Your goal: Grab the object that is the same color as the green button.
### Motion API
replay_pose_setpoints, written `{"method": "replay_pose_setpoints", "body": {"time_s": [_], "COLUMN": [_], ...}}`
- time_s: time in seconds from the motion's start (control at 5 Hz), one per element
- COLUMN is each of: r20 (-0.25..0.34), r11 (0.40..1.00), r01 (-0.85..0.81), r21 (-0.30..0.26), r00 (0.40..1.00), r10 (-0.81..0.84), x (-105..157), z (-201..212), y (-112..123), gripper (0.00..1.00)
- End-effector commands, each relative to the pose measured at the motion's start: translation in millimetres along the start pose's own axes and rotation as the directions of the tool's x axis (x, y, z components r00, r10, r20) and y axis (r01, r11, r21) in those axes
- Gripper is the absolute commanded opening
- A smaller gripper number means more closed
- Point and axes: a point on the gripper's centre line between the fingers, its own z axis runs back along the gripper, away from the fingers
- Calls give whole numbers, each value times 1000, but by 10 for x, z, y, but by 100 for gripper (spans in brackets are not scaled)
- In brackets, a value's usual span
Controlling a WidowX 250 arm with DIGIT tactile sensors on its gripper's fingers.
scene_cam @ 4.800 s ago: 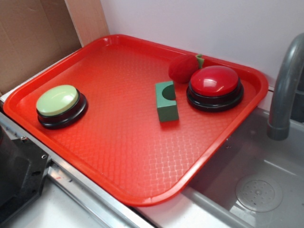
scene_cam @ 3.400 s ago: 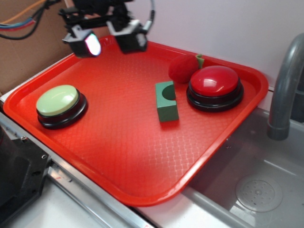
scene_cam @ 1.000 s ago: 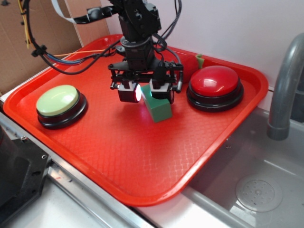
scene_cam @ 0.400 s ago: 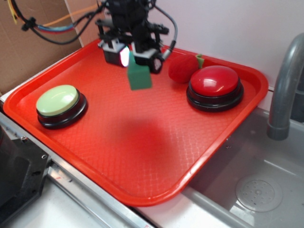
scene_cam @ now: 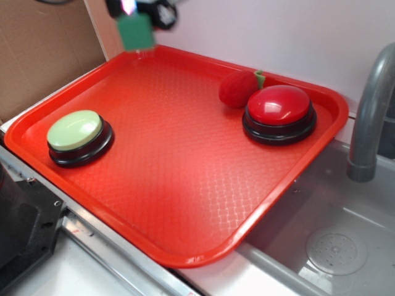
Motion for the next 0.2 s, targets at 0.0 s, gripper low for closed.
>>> {"method": "replay_pose_setpoints", "body": {"time_s": [0.0], "r20": [44], "r11": [992], "r01": [-126], "r21": [7], "r00": [991], "r10": [126], "x": [-36], "z": [253], "y": [207], "gripper": [41]}}
